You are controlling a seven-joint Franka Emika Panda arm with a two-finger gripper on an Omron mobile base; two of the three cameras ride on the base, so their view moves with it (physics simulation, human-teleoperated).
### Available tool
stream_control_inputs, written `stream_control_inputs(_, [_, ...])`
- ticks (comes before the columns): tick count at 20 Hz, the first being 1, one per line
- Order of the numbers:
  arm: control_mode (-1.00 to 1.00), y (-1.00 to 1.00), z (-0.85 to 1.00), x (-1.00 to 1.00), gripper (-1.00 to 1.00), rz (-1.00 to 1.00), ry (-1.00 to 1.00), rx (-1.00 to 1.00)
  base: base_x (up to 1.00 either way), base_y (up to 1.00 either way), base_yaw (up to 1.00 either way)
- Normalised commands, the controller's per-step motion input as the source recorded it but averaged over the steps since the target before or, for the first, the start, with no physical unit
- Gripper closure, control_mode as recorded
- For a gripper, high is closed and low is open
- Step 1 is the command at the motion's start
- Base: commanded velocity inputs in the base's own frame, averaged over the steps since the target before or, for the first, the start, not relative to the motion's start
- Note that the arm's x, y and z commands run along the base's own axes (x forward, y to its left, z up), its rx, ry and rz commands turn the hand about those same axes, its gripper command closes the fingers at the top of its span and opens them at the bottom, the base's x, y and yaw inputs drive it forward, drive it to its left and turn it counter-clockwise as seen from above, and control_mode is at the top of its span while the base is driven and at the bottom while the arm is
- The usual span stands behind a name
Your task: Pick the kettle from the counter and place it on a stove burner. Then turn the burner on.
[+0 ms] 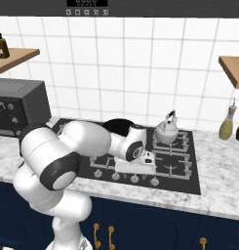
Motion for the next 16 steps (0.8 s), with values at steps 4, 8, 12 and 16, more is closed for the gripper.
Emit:
stream_control_inputs(4, [-1.0, 0.0, -0.11, 0.0, -1.0, 0.0, 0.0, 0.0, 0.0, 0.0, 0.0])
stream_control_inputs(8, [-1.0, 0.0, -0.15, -0.01, -1.0, 0.0, 0.0, 0.01, 0.0, 0.0, 0.0])
stream_control_inputs(12, [-1.0, 0.0, -0.17, -0.01, -1.0, 0.0, 0.0, 0.02, 0.0, 0.0, 0.0])
stream_control_inputs(16, [-1.0, 0.0, -0.07, 0.0, -1.0, 0.0, 0.0, 0.0, 0.0, 0.0, 0.0])
